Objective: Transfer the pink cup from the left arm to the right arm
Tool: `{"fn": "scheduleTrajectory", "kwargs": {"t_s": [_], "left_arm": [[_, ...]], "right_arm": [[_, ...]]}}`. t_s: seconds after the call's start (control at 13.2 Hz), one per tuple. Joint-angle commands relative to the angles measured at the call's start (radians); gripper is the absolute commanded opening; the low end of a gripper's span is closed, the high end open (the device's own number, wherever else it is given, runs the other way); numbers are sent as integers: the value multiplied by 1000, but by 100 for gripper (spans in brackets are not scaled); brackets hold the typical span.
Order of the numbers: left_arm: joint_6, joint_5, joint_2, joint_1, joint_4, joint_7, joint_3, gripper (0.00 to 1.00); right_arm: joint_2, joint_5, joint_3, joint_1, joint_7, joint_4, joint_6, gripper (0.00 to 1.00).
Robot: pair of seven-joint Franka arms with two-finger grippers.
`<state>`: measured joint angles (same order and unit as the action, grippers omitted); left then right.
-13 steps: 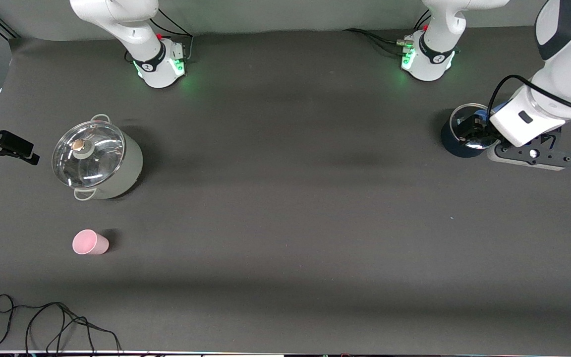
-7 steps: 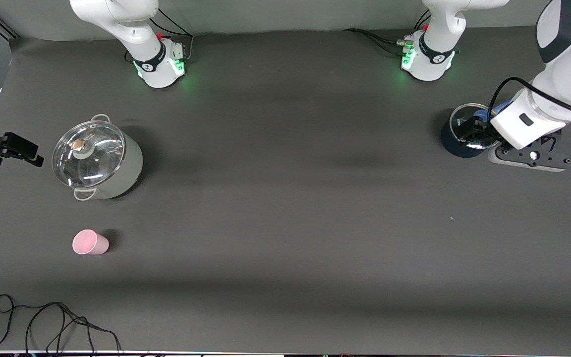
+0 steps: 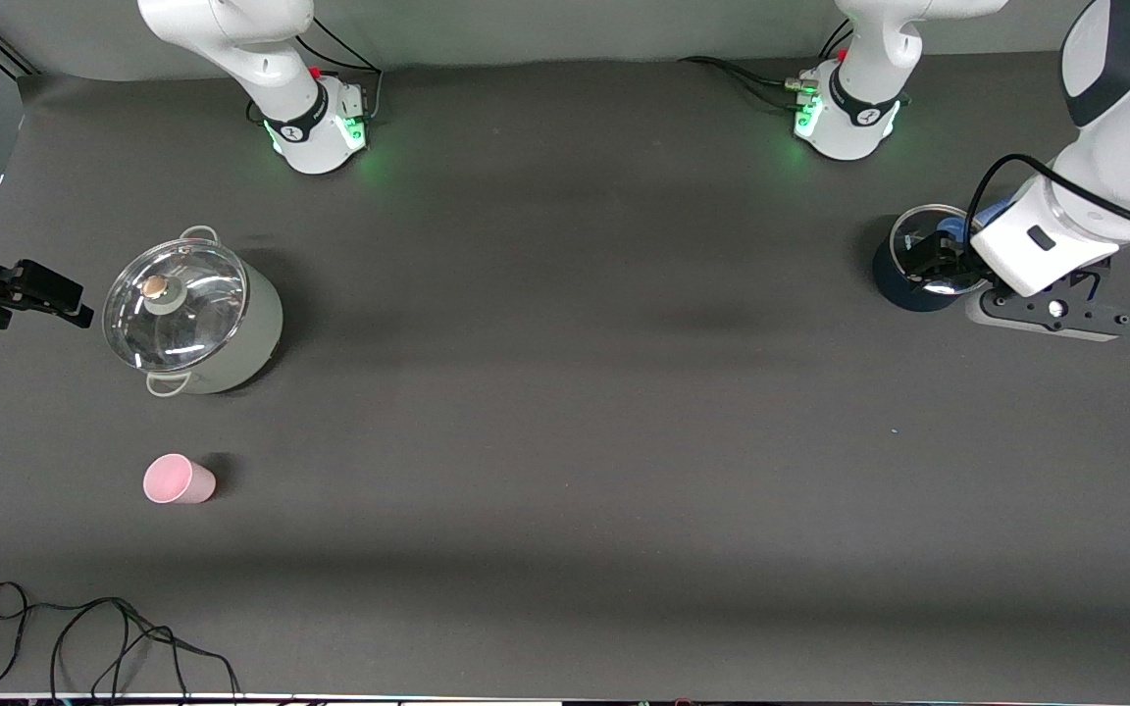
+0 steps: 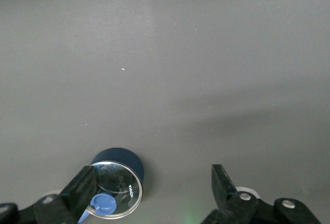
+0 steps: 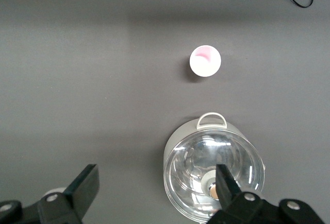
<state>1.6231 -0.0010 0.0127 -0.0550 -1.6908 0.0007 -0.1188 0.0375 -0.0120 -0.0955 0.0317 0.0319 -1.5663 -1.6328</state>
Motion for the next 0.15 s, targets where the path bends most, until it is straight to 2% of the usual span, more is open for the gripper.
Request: {"fn": "scheduleTrajectory", "kwargs": {"t_s": [0.0,0.08], "left_arm": [[-15,-11,9,3,25,4,1,100],[-15,-11,9,1,23,2,2,100]], "right_arm": [[-4,0,-3,5,-9,6,8,100],[-2,0,-3,5,-9,6,8,100]]}}
